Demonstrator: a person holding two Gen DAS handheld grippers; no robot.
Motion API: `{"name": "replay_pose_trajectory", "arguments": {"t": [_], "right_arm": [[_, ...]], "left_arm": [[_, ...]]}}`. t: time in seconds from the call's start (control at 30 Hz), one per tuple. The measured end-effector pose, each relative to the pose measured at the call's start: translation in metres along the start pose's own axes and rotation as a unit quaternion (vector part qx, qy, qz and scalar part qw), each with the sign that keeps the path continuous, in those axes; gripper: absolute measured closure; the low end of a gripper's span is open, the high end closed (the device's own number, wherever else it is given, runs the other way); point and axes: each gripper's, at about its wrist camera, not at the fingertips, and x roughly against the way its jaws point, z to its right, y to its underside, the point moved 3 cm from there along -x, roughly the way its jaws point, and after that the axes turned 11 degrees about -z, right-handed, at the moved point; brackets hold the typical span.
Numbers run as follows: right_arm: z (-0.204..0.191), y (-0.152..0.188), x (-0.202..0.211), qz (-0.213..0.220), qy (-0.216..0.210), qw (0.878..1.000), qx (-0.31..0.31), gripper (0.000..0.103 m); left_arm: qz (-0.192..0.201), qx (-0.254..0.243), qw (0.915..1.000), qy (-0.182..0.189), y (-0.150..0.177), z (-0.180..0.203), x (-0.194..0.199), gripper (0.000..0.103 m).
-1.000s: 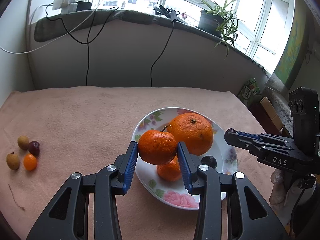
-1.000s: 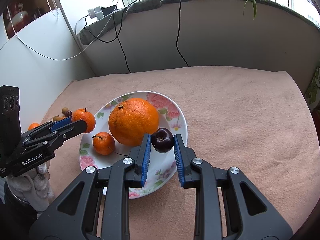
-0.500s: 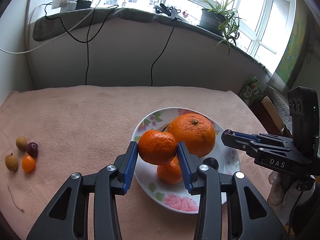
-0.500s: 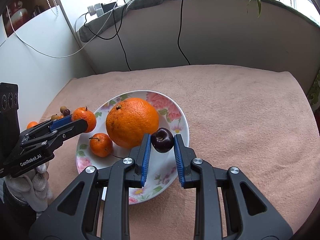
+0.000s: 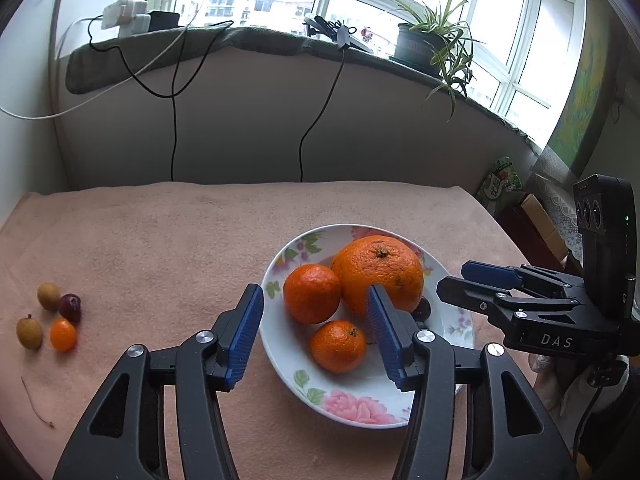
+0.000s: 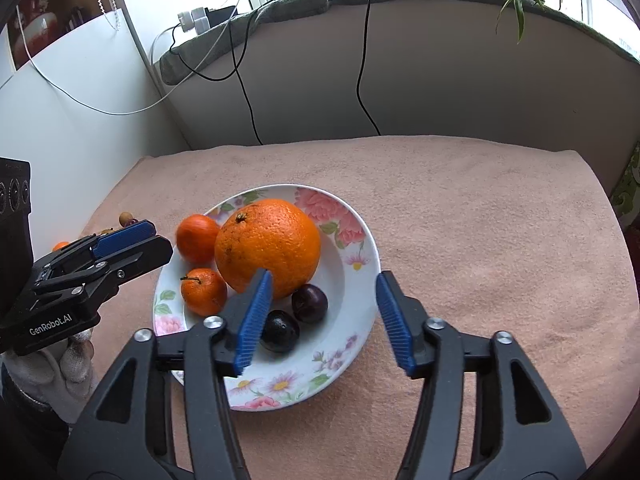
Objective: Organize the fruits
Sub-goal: 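Open the left gripper onto the plate while the right gripper releases the cherry there, then withdraw both open grippers from the plate toward the remaining fruits on the towel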
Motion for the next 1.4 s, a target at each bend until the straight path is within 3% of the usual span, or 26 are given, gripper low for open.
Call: {"name": "replay_pose_trajectory", "arguments": {"t": [0.07,0.13,0.2,0.23,0.5,0.93,1.4], "right_arm": [[-0.002,-0.001,0.003,0.003,-0.001,1.000,0.003,0.040],[-0.002,-0.002,0.004,0.005,-0.001,1.000,0.004,0.039],[-0.003,-0.002,0.006,0.009,-0.001,1.000,0.005,0.031],[-0.003,-0.002,0.008,0.012,0.002,1.000,0.004,0.029],[-0.001,-0.006,0.021,0.036,0.010,0.999,-0.011,0.017],[-0.019,-0.007,0.044,0.066,0.012,0.998,-0.001,0.016],[-0.069,-0.019,0.035,0.068,-0.017,0.997,0.038,0.012]], "left_arm": [[0.003,-0.002,1.0000,-0.001,-0.001,0.001,0.002,0.049],[0.007,-0.005,1.0000,-0.001,-0.001,0.002,0.005,0.040],[0.014,-0.005,0.9999,-0.008,-0.002,0.002,0.008,0.026],[0.019,-0.004,0.9997,-0.011,-0.003,0.002,0.010,0.025],[0.040,-0.007,0.9983,-0.043,-0.006,0.003,0.027,0.022],[0.068,-0.011,0.9961,-0.056,-0.005,0.004,0.057,0.022],[0.081,0.016,0.9940,-0.072,0.010,-0.028,0.084,0.022]]}}
